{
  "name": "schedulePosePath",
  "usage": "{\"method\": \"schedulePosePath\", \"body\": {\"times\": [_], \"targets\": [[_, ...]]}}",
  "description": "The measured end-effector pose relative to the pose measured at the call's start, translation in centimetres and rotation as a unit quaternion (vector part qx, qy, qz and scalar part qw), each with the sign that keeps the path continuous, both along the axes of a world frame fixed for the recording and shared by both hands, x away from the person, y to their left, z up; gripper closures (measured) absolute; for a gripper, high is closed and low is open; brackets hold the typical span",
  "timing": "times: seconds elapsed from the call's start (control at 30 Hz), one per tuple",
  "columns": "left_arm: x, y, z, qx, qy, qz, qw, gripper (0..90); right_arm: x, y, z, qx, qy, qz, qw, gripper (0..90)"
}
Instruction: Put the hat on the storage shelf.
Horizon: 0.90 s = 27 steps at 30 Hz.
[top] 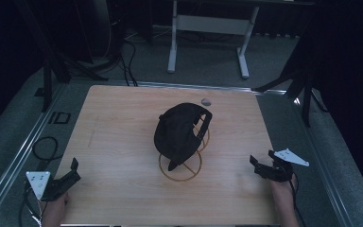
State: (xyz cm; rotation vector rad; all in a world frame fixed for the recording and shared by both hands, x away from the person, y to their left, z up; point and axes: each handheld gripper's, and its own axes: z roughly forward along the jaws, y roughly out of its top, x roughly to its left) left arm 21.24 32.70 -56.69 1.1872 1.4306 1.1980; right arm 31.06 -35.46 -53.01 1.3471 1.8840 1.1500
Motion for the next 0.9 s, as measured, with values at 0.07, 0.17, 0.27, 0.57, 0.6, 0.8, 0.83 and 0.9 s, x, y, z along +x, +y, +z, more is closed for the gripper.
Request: {"method": "schedulePosePath", "body": {"times": [0.07,0.17,0.27,0.57,0.6,0.8,0.83,0.9], "targets": [[0.0,0.0,0.0,0.0,0.0,0.0,1.0,0.5,-0.4,-0.8,-0.5,-0.001,0.005,-0.012,0.9999,13.5],[0.0,0.0,0.0,0.0,0.0,-0.001,1.0,0.5,-0.8,-1.5,-0.7,0.0,0.006,-0.027,0.9996,13.4],[0.0,0.0,0.0,0.0,0.0,-0.001,1.0,0.5,-0.9,-2.2,-0.9,0.004,0.009,-0.037,0.9993,13.4],[-0.1,0.1,0.0,-0.002,-0.001,0.0,1.0,0.5,-1.0,-2.8,-1.3,-0.006,0.011,-0.049,0.9987,13.4],[-0.1,0.1,0.0,-0.002,-0.001,0.0,1.0,0.5,-1.0,-2.8,-1.4,-0.008,0.011,-0.05,0.9987,13.4],[-0.1,0.1,0.0,-0.003,-0.001,0.0,1.0,0.5,-1.0,-3.0,-1.5,-0.007,0.012,-0.057,0.9983,13.5],[-0.1,0.1,0.0,-0.003,0.0,0.0,1.0,0.5,-1.0,-3.1,-1.5,-0.003,0.011,-0.057,0.9983,13.5],[-0.1,0.1,0.0,-0.003,0.0,0.0,1.0,0.5,-1.0,-3.1,-1.5,-0.003,0.012,-0.057,0.9983,13.5]]}}
